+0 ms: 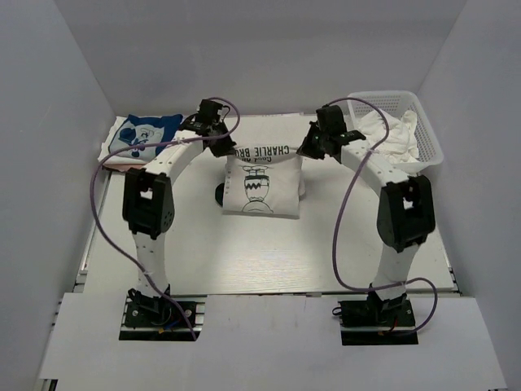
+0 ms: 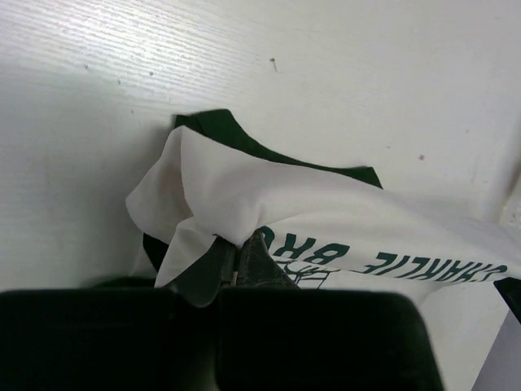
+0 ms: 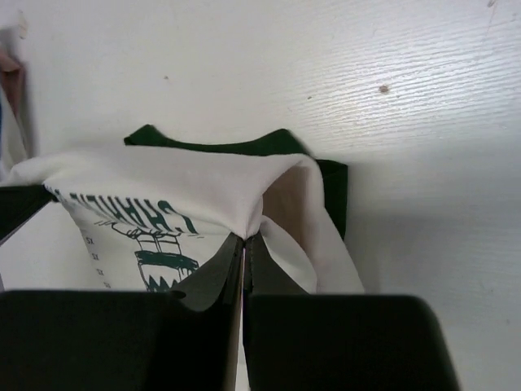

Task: Fold and stack the t-shirts
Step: Fold the long partially folded tshirt into a neat square, then smooth out wrinkles on the folded tshirt

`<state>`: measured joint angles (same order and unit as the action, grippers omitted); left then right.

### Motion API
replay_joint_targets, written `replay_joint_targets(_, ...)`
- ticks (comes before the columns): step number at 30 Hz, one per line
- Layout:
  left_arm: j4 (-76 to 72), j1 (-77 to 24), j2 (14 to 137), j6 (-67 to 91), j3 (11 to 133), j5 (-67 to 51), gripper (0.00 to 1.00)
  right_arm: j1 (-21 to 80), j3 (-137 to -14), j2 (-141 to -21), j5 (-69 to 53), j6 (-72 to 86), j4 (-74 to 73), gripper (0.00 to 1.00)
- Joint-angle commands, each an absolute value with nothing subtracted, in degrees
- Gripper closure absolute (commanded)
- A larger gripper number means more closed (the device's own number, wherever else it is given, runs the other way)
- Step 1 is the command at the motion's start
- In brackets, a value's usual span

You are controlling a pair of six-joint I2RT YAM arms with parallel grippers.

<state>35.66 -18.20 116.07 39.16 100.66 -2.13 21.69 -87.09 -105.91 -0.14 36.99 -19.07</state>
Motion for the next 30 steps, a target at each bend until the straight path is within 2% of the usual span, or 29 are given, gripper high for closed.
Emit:
replay_joint_targets(1, 38.23, -15.74, 121.01, 37.36, 107.04, -4.65, 1.0, 18.99, -93.4, -111.61, -4.38, 37.0, -19.68, 1.0)
replay_joint_targets(3, 38.23, -15.12, 125.3, 37.35, 109.93, -5.7, 0.98, 18.46, -97.98, -117.83, -7.02, 36.83, -20.13, 1.0)
replay_joint_targets(5, 36.83, -14.5, 127.78, 37.35, 111.61, -6.94, 0.86, 18.02, -102.1, -121.72, -9.65, 36.65, -19.43, 1.0)
replay_joint_targets(6, 36.83, -13.89, 129.1, 36.74, 114.06, -8.94, 0.79, 17.93, -103.61, -124.16, -9.93, 36.48, -19.34, 0.97)
replay_joint_targets(7, 36.83, -13.89, 131.37, 36.74, 115.47, -9.83, 0.57, 17.67, -105.19, -126.97, -10.8, 35.52, -20.38, 0.9)
replay_joint_targets(8, 36.83, -13.89, 132.18, 35.96, 116.71, -10.45, 0.52, 17.75, -106.95, -128.05, -12.2, 34.9, -22.04, 0.85)
replay_joint_targets(9, 37.35, -13.36, 132.8, 35.34, 119.07, -11.24, 0.5, 17.67, -111.57, -129.88, -12.56, 33.5, -22.67, 0.78)
replay_joint_targets(10, 38.31, -13.36, 132.8, 34.55, 119.61, -11.86, 0.44, 18.01, -112.4, -130.08, -13.35, 32.79, -23.81, 0.56)
replay_joint_targets(11, 38.93, -13.36, 132.28, 34.02, 119.62, -12.47, 0.18, 18.02, -112.76, -129.82, -13.1, 31.39, -24.51, 0.47)
replay_joint_targets(12, 38.94, -13.36, 131.23, 33.4, 118.49, -12.48, 0.0, 18.28, -110.94, -128.25, -12.4, 30.25, -24.35, 0.33)
replay_joint_targets(13, 38.33, -13.36, 129.65, 32.62, 116.74, -11.0, 0.0, 18.37, -107.96, -125.97, -10.57, 29.54, -24.0, 0.1)
replay_joint_targets(16, 34.64, -13.89, 121.31, 30.85, 105.06, -8.18, 0.0, 18.37, -94.8, -117.46, -8.97, 26.55, -17.33, 0.1)
replay_joint_targets(17, 32.11, -13.89, 119.29, 30.85, 99.03, -8.17, 0.0, 18.46, -92.31, -114.29, -8.62, 23.93, -16.01, 0.1)
replay_joint_targets(21, 29.1, -15.2, 111.99, 29.62, 87.22, -5.98, 0.0, 18.72, -84.3, -110.83, -9.49, 18.21, -14.23, 0.1)
replay_joint_targets(26, 26.81, -15.21, 111.97, 30.84, 83.42, -7.82, 0.0, 20.56, -84.02, -113.28, -10.28, 16.53, -15.2, 0.1)
replay_joint_targets(30, 27.77, -15.21, 114.61, 30.85, 84.9, -10.27, 0.0, 21.71, -86.65, -117.67, -11.33, 16.61, -16.43, 0.1)
